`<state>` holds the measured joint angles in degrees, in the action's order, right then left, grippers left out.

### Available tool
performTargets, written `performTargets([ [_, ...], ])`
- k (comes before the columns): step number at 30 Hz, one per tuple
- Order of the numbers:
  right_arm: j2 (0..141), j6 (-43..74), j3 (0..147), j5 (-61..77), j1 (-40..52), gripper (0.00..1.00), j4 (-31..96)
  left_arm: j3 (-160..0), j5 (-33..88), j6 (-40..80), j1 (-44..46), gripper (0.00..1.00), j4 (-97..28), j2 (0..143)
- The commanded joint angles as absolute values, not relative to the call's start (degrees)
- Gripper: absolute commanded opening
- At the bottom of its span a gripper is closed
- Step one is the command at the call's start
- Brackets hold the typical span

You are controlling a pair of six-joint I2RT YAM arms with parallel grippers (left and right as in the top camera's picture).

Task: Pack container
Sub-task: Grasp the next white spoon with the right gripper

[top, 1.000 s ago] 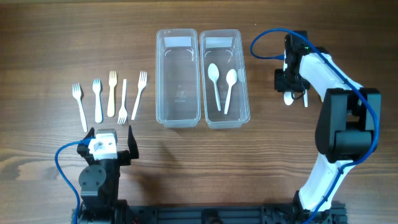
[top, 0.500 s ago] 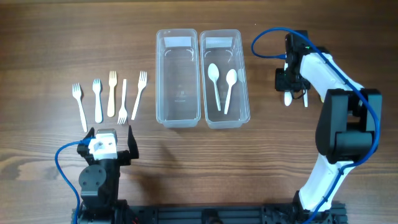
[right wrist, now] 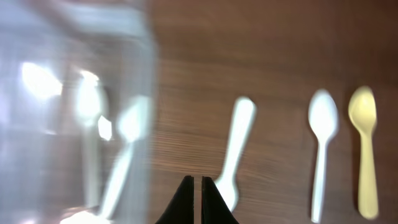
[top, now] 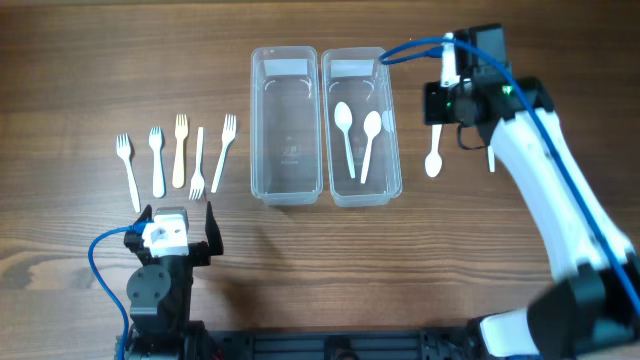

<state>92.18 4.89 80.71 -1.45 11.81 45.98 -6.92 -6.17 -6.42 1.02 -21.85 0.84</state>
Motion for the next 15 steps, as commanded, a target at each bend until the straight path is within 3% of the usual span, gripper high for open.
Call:
performTargets([
  [1,87.64,6.13,80.79,-0.19,16.75,0.04,45.89,-6.63,-6.07,-7.14,1.17,1.0,-21.85,0.49],
  [4,86.98,6.87,80.77,-2.83,17.82,0.05,46.48,-6.63,-6.07,-7.14,1.17,1.0,-21.85,0.49],
  [8,88.14,10.13,80.34,-9.8,16.69,0.34,48.69,-6.63,-6.07,-7.14,1.17,1.0,-21.85,0.49],
  [15,93.8,11.7,80.12,-10.57,12.99,0.5,50.41,-6.63,-6.09,-7.14,1.17,1.0,-21.85,0.49],
])
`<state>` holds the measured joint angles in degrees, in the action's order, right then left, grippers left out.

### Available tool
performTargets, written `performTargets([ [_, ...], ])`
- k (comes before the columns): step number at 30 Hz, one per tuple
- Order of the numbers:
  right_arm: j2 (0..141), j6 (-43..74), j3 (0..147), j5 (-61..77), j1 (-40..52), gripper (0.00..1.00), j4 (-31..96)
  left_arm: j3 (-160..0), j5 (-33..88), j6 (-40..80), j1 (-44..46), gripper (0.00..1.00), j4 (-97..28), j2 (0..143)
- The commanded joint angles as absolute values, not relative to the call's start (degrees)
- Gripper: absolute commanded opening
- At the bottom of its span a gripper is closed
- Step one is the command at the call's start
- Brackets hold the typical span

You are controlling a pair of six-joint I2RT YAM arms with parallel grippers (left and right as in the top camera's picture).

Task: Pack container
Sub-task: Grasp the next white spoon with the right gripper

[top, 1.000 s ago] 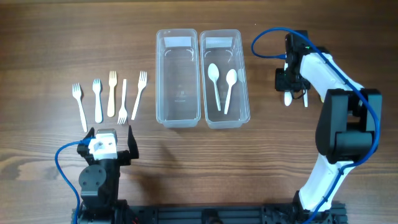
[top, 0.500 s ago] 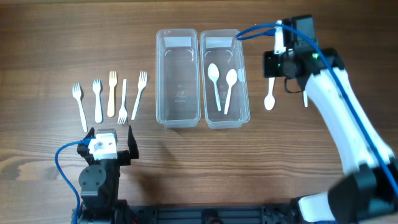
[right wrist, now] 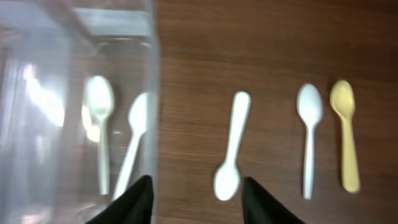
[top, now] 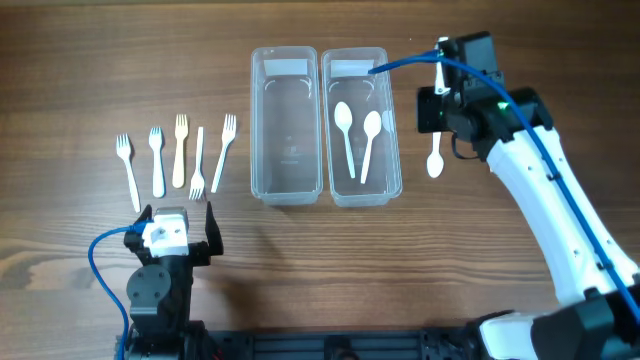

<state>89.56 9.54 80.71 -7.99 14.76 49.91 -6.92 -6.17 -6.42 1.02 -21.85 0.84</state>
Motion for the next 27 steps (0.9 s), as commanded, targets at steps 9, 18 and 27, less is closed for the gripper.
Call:
performTargets([
  [9,109.73,14.46,80.09,-10.37,8.6,0.51,49.95,-6.63,-6.07,-7.11,1.17,1.0,-21.85,0.49],
  [18,117.78,15.18,80.07,-7.68,7.35,0.43,48.82,-6.63,-6.09,-7.14,1.17,1.0,-21.85,0.49],
  [27,118.89,15.22,77.14,-4.78,7.35,0.39,45.71,-6.63,-6.07,-7.11,1.17,1.0,-21.85,0.49],
])
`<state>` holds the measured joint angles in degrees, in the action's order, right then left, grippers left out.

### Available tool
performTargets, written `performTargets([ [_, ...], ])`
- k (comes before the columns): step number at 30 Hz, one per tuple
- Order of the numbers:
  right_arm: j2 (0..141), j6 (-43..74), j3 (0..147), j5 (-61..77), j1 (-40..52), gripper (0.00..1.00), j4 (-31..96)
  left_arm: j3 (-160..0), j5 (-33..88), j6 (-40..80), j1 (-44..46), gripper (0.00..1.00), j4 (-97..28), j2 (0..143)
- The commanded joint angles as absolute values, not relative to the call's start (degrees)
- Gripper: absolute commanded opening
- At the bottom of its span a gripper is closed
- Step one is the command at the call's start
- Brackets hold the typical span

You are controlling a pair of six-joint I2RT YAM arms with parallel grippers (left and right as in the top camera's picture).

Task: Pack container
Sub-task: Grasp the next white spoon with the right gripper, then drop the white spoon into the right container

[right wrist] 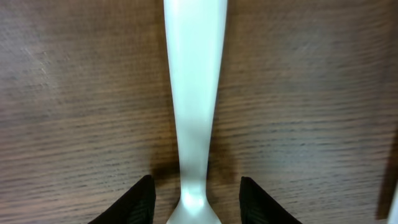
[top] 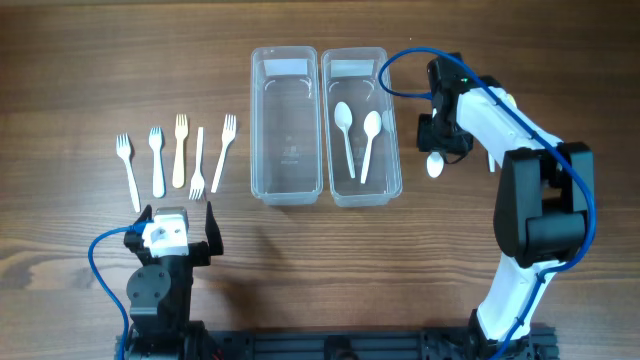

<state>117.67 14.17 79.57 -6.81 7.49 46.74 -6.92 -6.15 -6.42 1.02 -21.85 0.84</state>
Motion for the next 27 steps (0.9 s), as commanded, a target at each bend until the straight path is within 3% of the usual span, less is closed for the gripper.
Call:
performTargets([
  [1,118.89,15.22,76.16,-4.62,7.35,0.32,45.08,-6.63,-6.07,-7.14,1.17,1.0,-21.85,0.49],
  [5,118.89,15.25,72.84,-4.6,7.05,0.27,42.48,-6.63,-6.07,-7.14,1.17,1.0,-21.85,0.49],
  [8,118.89,15.2,71.33,-4.4,6.66,0.04,41.28,-6.63,-6.07,-7.14,1.17,1.0,-21.85,0.49],
  [17,115.59,14.31,75.92,-4.43,6.39,0.04,44.53,-6.63,-6.07,-7.14,1.17,1.0,-21.85,0.49],
  [27,96.53,12.67,79.61,-0.99,6.42,0.04,47.13,-6.63,-6.07,-7.14,1.17,1.0,-21.85,0.49],
])
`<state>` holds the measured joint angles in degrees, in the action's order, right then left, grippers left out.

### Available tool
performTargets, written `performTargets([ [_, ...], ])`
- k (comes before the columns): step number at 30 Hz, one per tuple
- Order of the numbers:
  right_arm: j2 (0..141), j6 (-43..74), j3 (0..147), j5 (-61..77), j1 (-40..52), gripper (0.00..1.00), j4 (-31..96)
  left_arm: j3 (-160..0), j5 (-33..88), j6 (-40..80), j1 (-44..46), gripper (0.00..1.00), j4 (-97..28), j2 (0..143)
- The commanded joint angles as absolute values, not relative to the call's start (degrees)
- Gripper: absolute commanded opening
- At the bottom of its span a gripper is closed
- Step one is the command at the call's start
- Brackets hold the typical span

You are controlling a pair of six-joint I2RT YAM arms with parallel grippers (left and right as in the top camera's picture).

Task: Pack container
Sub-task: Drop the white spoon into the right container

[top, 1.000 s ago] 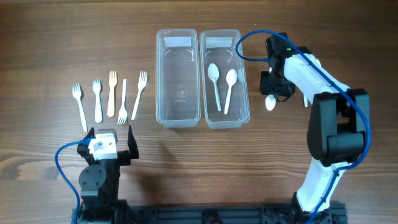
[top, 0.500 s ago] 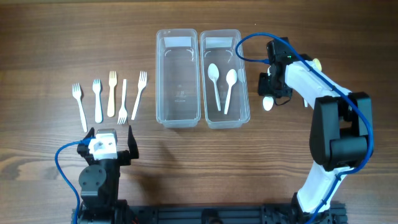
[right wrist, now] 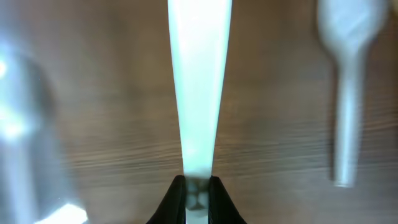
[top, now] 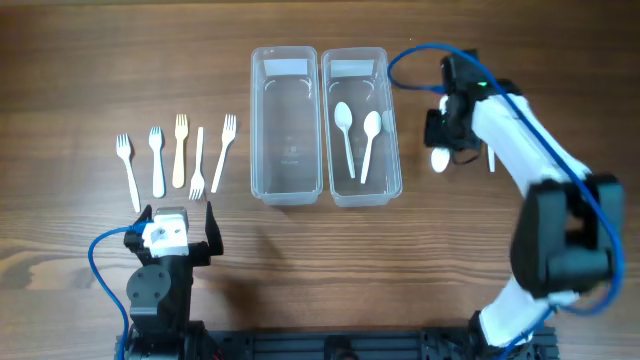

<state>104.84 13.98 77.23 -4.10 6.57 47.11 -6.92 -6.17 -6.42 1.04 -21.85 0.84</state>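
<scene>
My right gripper (right wrist: 198, 194) is shut on the handle of a white spoon (right wrist: 199, 81), which points away from the camera. From overhead the spoon's bowl (top: 439, 158) shows just right of the right clear container (top: 392, 120), under my right gripper (top: 441, 128). Two white spoons (top: 356, 135) lie in that container. The left clear container (top: 287, 190) holds nothing. My left gripper (top: 175, 222) rests open near the front edge, far from the containers.
Several forks (top: 180, 155) lie in a row left of the containers. Another white spoon (right wrist: 348, 93) lies on the wood right of the held one, mostly hidden under the arm from overhead. The right container's wall (right wrist: 25, 124) is blurred at the wrist view's left edge.
My right gripper, then open with its fingers either side of the spoon handle on the table, is now shut on that handle. More of the table shows around it. The left arm has not moved.
My right gripper was shut above the table beside the right container, with three spoons lying to its right. Then it stood open over the nearest white spoon. Then it was low and open astride the handle, and now it grips it.
</scene>
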Motion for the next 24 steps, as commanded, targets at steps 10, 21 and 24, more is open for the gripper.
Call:
performTargets([
  [10,90.41,12.23,79.5,7.55,11.38,0.04,47.29,-6.63,-6.09,-7.14,1.17,1.0,-21.85,0.49],
  [21,95.66,12.21,79.37,6.31,21.78,0.04,43.31,-6.63,-6.09,-7.14,1.17,1.0,-21.85,0.49],
  [24,98.94,12.19,79.37,5.85,22.68,0.04,42.09,-6.63,-6.07,-7.11,1.17,1.0,-21.85,0.49],
])
